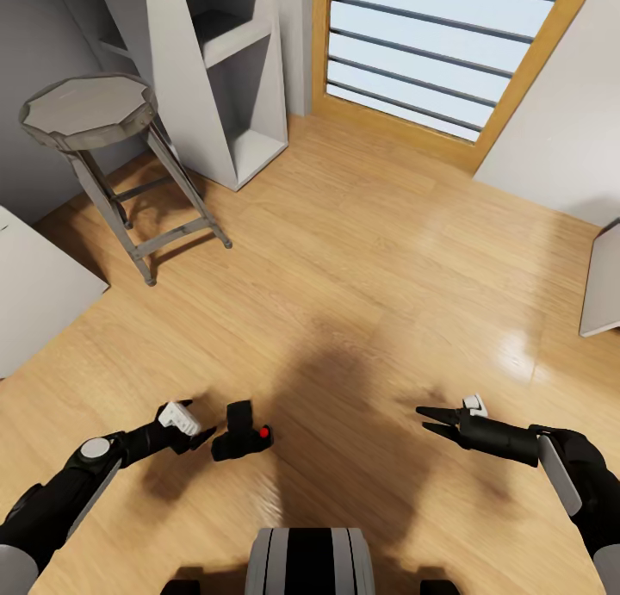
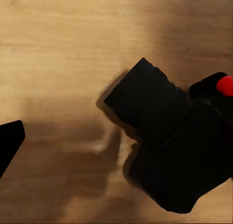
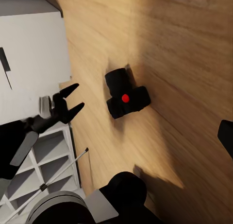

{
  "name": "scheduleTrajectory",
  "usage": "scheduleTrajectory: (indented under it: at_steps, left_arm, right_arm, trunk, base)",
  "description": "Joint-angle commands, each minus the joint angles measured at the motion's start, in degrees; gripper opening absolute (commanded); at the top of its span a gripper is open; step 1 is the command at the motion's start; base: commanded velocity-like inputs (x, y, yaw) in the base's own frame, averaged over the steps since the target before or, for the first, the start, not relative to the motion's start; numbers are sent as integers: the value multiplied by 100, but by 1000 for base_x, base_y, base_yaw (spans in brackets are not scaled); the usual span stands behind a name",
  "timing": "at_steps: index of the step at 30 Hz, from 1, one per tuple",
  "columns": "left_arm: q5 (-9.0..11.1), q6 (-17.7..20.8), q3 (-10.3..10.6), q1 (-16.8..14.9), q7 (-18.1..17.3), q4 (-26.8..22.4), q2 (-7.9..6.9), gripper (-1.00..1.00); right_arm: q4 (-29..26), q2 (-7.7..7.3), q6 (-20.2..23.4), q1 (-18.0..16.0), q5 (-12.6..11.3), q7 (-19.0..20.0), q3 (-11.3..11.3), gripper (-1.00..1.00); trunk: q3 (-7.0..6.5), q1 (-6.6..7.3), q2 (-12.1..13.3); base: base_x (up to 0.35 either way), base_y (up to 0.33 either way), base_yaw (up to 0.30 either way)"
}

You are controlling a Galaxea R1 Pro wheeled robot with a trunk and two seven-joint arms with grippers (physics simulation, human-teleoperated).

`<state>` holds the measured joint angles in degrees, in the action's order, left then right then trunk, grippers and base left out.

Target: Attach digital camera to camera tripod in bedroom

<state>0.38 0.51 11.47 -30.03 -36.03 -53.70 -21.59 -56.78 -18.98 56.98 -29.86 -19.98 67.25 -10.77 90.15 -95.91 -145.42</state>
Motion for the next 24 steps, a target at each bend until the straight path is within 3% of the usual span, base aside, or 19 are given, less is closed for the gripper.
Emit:
scheduleTrajectory:
  at_steps: [1,4,5,14,18,24]
  left_arm:
    - [-112,-104,14,-2,-18,23,-17,100]
    - [-515,-336,22,-2,-68,67,-40,100]
    - [-813,-432,25,-2,-114,82,-49,100]
    - [-2199,-601,20,-2,-487,149,-52,100]
    - [-2387,-619,17,-2,-651,164,-51,100]
    - [-2479,-632,11,-2,-965,173,-53,100]
  right_arm:
    - [0,0,23,-2,3,17,-4,100]
    - [0,0,23,-2,3,17,-4,100]
    - [0,0,23,-2,3,17,-4,100]
    - [0,5,23,-2,8,9,-4,100]
    - [0,7,23,-2,10,8,-4,100]
    - [0,3,23,-2,12,8,-4,100]
  trunk:
    - [3,1,-1]
    - [3,1,-1]
    - [3,1,-1]
    - [3,1,-1]
    - [3,1,-1]
    - [3,1,-1]
  base:
    - [0,0,0]
    - [0,0,0]
    - [0,0,0]
    - [0,0,0]
    - [0,0,0]
    - [0,0,0]
